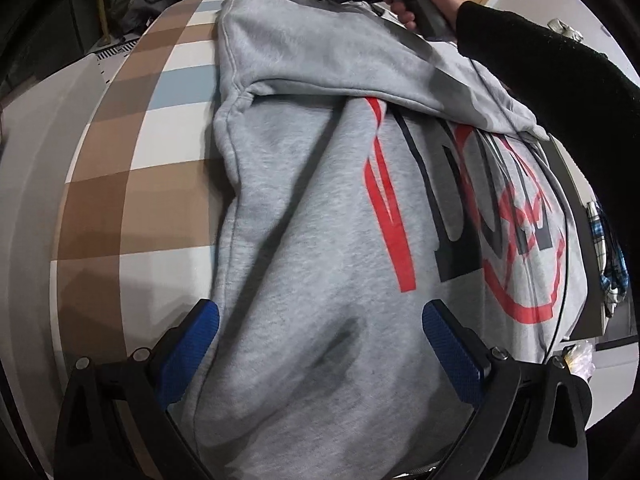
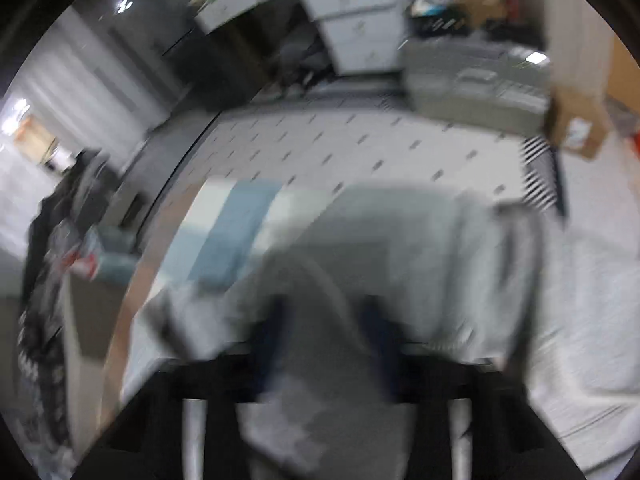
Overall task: Fold large clothes
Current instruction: 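Pull the hood over the folded sleeves with the right gripper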
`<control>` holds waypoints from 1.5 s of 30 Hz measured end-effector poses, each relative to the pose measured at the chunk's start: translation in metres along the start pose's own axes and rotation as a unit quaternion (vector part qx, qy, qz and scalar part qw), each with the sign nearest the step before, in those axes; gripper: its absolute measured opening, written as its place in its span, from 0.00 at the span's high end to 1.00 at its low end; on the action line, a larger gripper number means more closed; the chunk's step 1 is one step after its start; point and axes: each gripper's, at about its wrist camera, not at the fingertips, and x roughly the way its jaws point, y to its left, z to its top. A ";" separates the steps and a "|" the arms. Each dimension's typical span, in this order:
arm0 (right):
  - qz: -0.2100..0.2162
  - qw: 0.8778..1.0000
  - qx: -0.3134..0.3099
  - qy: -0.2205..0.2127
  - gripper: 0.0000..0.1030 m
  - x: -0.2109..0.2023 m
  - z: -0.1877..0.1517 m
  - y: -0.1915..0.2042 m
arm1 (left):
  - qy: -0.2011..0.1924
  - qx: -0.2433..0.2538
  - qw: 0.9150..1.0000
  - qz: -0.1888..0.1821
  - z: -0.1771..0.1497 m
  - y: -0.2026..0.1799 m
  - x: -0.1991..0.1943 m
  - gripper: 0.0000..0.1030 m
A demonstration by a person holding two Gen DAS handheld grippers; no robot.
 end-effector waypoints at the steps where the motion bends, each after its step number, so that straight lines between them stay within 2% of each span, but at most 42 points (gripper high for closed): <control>1: -0.018 1.000 -0.011 -0.010 0.76 -0.001 -0.002 0.003 | 0.001 0.000 1.000 -0.002 0.002 -0.002 0.002 0.04; 4: -0.055 0.998 0.014 -0.036 0.72 -0.010 -0.003 -0.004 | -0.004 0.005 1.000 -0.001 0.004 -0.005 0.002 0.04; 5: -0.066 0.996 0.025 -0.050 0.63 -0.016 -0.002 -0.010 | -0.006 0.004 1.000 0.002 0.005 -0.004 0.002 0.04; 6: -0.073 0.994 0.041 -0.065 0.49 -0.021 -0.001 -0.018 | -0.005 0.001 1.000 0.002 0.006 -0.002 0.003 0.04; 8: -0.080 0.991 0.069 -0.085 0.40 -0.026 0.005 -0.035 | -0.004 -0.004 1.000 0.002 0.008 -0.001 0.004 0.04; 10: -0.097 0.988 0.088 -0.081 0.33 -0.025 0.006 -0.046 | -0.003 -0.007 1.000 0.007 0.008 0.002 0.005 0.04; 12: -0.110 0.988 0.094 -0.056 0.32 -0.017 0.006 -0.056 | -0.002 -0.008 1.000 0.010 0.008 0.004 0.006 0.04; 14: -0.111 0.988 0.088 -0.058 0.31 -0.016 0.004 -0.056 | -0.004 -0.009 1.000 0.011 0.007 0.004 0.004 0.04; 16: -0.094 0.990 0.082 -0.060 0.30 -0.013 0.005 -0.049 | -0.003 -0.006 1.000 0.012 0.006 0.002 0.004 0.04; 18: -0.065 0.995 0.067 -0.045 0.32 -0.002 0.005 -0.040 | 0.001 -0.002 1.000 0.012 0.005 -0.001 0.008 0.04; 20: -0.062 0.996 0.049 -0.041 0.32 0.002 0.004 -0.031 | 0.006 -0.001 1.000 0.013 0.006 -0.004 0.012 0.04; 23: -0.022 0.997 0.065 -0.047 0.32 0.003 0.007 -0.029 | 0.006 0.000 1.000 0.014 0.007 -0.006 0.014 0.04; 25: -0.011 0.993 0.095 -0.063 0.36 0.002 0.008 -0.037 | 0.005 -0.003 1.000 0.014 0.008 -0.005 0.013 0.04; 26: -0.010 0.991 0.114 -0.068 0.45 0.004 0.008 -0.043 | 0.004 -0.004 1.000 0.014 0.007 -0.006 0.014 0.04; 27: -0.023 0.989 0.128 -0.076 0.63 0.005 0.007 -0.048 | 0.004 -0.005 1.000 0.015 0.007 -0.005 0.014 0.04; 28: -0.036 0.986 0.138 -0.084 0.72 0.005 0.006 -0.053 | 0.005 -0.006 1.000 0.015 0.007 -0.005 0.014 0.04; 29: -0.051 0.981 0.162 -0.090 0.92 0.004 0.002 -0.058 | 0.003 -0.006 1.000 0.015 0.007 -0.004 0.014 0.04; 31: -0.024 0.970 0.220 -0.100 0.92 0.001 -0.003 -0.072 | 0.001 -0.005 1.000 0.015 0.007 0.000 0.012 0.04; 32: -0.030 0.969 0.220 -0.105 0.92 -0.001 -0.004 -0.070 | -0.001 -0.005 1.000 0.016 0.007 0.000 0.011 0.04; 35: -0.076 0.977 0.154 -0.123 0.92 -0.012 -0.003 -0.041 | -0.004 -0.003 1.000 0.017 0.008 0.005 0.009 0.04; 39: -0.066 0.979 0.125 -0.149 0.93 -0.040 -0.012 -0.015 | -0.010 -0.006 1.000 0.013 0.007 0.008 0.002 0.04; 42: -0.059 0.978 0.089 -0.177 0.93 -0.072 -0.037 0.007 | -0.025 -0.003 1.000 0.014 0.006 0.009 -0.006 0.04; 45: -0.040 0.981 0.073 -0.177 0.93 -0.090 -0.067 0.019 | -0.029 0.001 1.000 0.010 0.005 0.008 -0.011 0.04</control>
